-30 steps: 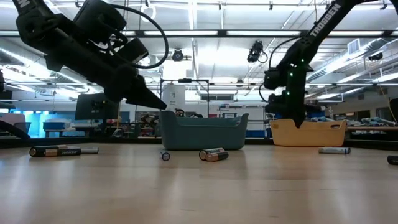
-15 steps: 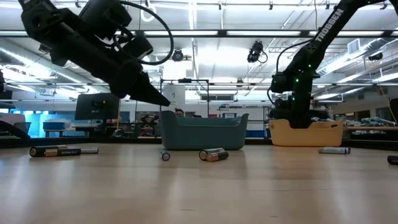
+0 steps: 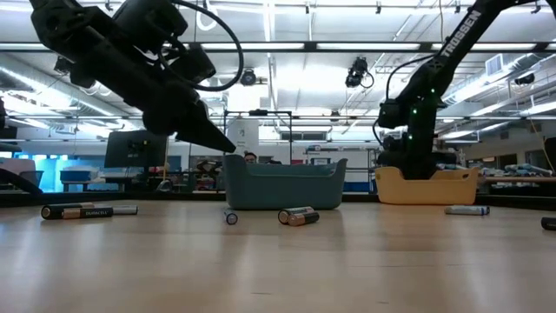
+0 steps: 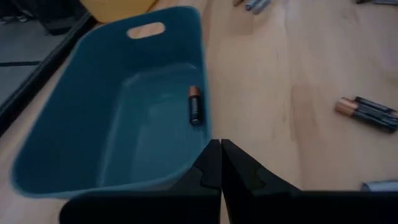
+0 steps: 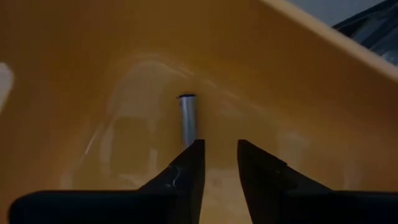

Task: Sort batteries
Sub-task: Put the small black battery into the orange bin

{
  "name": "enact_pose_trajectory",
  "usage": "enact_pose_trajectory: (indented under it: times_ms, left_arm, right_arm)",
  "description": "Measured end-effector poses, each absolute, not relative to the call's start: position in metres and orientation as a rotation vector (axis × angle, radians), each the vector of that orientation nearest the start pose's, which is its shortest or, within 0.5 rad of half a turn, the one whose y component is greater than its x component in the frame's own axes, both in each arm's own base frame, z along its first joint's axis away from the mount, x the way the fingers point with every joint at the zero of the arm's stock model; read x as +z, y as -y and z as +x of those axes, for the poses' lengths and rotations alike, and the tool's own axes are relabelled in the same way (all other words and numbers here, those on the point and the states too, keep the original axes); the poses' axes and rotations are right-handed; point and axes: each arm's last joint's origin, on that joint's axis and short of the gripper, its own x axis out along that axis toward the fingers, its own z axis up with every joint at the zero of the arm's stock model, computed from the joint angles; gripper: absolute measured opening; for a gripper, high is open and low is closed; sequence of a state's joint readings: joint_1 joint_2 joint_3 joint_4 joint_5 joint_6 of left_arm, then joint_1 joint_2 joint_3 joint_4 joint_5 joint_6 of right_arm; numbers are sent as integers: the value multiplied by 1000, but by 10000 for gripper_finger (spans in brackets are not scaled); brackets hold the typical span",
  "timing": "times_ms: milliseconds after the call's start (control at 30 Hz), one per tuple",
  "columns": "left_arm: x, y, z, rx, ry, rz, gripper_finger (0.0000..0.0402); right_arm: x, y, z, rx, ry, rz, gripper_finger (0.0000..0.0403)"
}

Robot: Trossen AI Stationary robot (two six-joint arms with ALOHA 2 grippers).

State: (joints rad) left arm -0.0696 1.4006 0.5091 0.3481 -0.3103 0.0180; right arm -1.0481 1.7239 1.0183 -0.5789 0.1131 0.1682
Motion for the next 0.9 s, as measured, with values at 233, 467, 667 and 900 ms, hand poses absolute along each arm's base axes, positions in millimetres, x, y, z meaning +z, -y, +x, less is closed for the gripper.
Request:
enact_pose_trajectory:
  times_ms: [233,467,667,900]
  left_arm:
    - [161,10,257,203,-545,119,6]
    - [160,3,257,240,-556,138,6]
    - [159,-3,256,295,-569,145,6]
    - [160,-7,255,384,-571,171,6]
  right_arm:
    - [182,267,151,-1091,-1078,681,96]
    - [223,248,152,-1074,-965,590,58]
    - [254,227,154,-1039,-869,507,22]
    - [279,194,159,-959,-834,438,27]
